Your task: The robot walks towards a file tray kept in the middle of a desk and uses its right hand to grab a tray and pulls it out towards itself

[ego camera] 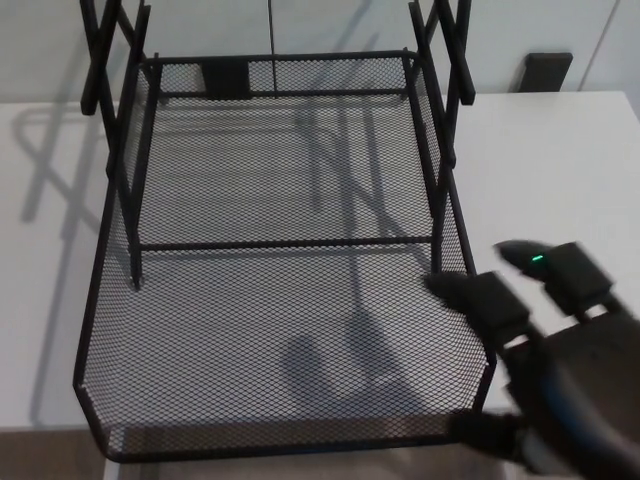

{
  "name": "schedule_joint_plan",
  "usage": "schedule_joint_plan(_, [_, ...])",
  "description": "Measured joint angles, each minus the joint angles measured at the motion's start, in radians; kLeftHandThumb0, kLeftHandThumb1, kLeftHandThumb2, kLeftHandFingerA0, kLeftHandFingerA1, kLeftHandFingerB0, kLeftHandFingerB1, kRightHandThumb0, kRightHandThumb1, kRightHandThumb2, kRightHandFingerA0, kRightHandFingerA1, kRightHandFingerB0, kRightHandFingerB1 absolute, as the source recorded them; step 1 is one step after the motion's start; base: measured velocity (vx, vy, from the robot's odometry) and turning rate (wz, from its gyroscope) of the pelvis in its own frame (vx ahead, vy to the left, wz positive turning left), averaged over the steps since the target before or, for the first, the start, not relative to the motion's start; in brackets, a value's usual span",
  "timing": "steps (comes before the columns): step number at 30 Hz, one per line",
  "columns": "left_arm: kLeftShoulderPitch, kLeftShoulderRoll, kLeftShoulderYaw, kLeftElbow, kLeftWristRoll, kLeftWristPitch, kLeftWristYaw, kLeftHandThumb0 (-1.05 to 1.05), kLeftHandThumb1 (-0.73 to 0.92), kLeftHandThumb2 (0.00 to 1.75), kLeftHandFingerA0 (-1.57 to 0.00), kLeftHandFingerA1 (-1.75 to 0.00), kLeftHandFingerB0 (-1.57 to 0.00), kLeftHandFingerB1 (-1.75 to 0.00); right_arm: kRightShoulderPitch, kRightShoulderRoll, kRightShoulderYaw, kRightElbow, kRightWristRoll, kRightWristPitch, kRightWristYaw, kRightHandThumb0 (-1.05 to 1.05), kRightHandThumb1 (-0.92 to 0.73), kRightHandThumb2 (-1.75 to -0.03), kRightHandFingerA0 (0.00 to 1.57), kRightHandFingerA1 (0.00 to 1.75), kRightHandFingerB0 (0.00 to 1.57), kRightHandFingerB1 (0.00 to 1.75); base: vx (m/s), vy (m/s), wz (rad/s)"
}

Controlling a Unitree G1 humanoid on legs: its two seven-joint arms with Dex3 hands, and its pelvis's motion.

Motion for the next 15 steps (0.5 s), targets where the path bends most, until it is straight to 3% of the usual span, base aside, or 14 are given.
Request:
schedule_joint_plan(1, [0.000, 0.000, 0.000, 0.000, 0.000, 0.000, 0.000, -0.46, 0.59, 0.58, -0.52, -0.37, -0.29, -0.31, -0.010, -0.015, -0.026, 0.011, 0.014, 0.000, 0.006, -0.43, -0.14, -0.87, 0.03, 0.57, 0.00, 0.54, 0.00, 0.000, 0.00])
schedule_joint_plan(2, [0.000, 0.000, 0.000, 0.000, 0.000, 0.000, 0.000, -0.45, 0.59, 0.58, -0.53, -0.37, -0.29, -0.31, -0.017, -0.024, -0.039, 0.016, 0.021, 0.000, 0.010, -0.96, -0.62, -0.59, 0.01, 0.71, 0.08, 0.63, 0.00, 0.000, 0.00])
schedule_joint_plan(4, [-0.001, 0.000, 0.000, 0.001, 0.000, 0.000, 0.000, -0.45, 0.59, 0.58, -0.53, -0.37, -0.29, -0.31, -0.063, -0.059, -0.102, 0.044, 0.053, 0.004, 0.032, -0.97, -0.64, -0.60, 0.04, 0.71, 0.09, 0.63, 0.00, 0.000, 0.00])
schedule_joint_plan(5, [-0.001, 0.000, 0.000, 0.001, 0.000, 0.000, 0.000, -0.45, 0.59, 0.58, -0.53, -0.37, -0.29, -0.31, -0.070, -0.065, -0.110, 0.048, 0.058, 0.005, 0.035, -0.95, -0.48, -0.76, 0.00, 0.59, 0.05, 0.65, 0.00, 0.000, 0.00])
schedule_joint_plan(7, [-0.001, 0.000, 0.000, 0.001, 0.000, 0.000, 0.000, -0.45, 0.59, 0.58, -0.53, -0.37, -0.29, -0.31, -0.115, -0.101, -0.170, 0.074, 0.088, 0.010, 0.059, -0.95, -0.48, -0.76, 0.00, 0.59, 0.05, 0.65, 0.00, 0.000, 0.00])
schedule_joint_plan(8, [0.000, 0.000, 0.000, 0.002, 0.000, 0.000, 0.000, -0.43, 0.60, 0.58, -0.52, -0.37, -0.29, -0.31, -0.132, -0.116, -0.196, 0.085, 0.102, 0.012, 0.070, -0.93, -0.60, -0.59, 0.00, 0.58, 0.06, 0.68, 0.00, 0.000, 0.00])
schedule_joint_plan(9, [0.000, 0.000, 0.000, 0.002, 0.000, 0.000, 0.000, -0.44, 0.60, 0.58, -0.52, -0.37, -0.29, -0.31, -0.145, -0.127, -0.214, 0.093, 0.113, 0.013, 0.078, -0.85, -0.47, -0.91, 0.00, 0.45, 0.04, 0.59, 0.00, 0.000, 0.00])
schedule_joint_plan(10, [0.000, 0.000, 0.000, 0.002, 0.000, 0.000, 0.000, -0.43, 0.60, 0.58, -0.54, -0.38, -0.29, -0.31, -0.154, -0.136, -0.230, 0.099, 0.120, 0.015, 0.084, -0.94, -0.56, -0.94, 0.00, 0.47, 0.06, 0.58, 0.00, 0.000, 0.00])
schedule_joint_plan(12, [0.000, 0.000, 0.000, 0.002, 0.000, 0.000, 0.000, -0.44, 0.60, 0.58, -0.54, -0.38, -0.29, -0.31, -0.178, -0.163, -0.275, 0.118, 0.145, 0.018, 0.105, -0.85, -0.48, -0.90, 0.00, 0.56, 0.03, 0.60, 0.00, 0.000, 0.00])
schedule_joint_plan(14, [-0.001, 0.000, 0.000, 0.002, 0.000, 0.000, 0.000, -0.44, 0.60, 0.58, -0.52, -0.37, -0.29, -0.31, -0.195, -0.192, -0.320, 0.136, 0.168, 0.020, 0.126, -0.90, -0.53, -0.92, 0.00, 0.53, 0.05, 0.62, 0.00, 0.000, 0.00])
schedule_joint_plan(15, [-0.001, 0.000, 0.000, 0.002, 0.000, 0.000, 0.000, -0.44, 0.60, 0.58, -0.52, -0.37, -0.28, -0.31, -0.201, -0.203, -0.339, 0.144, 0.178, 0.021, 0.136, -0.88, -0.49, -0.72, 0.00, 0.63, 0.03, 0.63, 0.00, 0.000, 0.00])
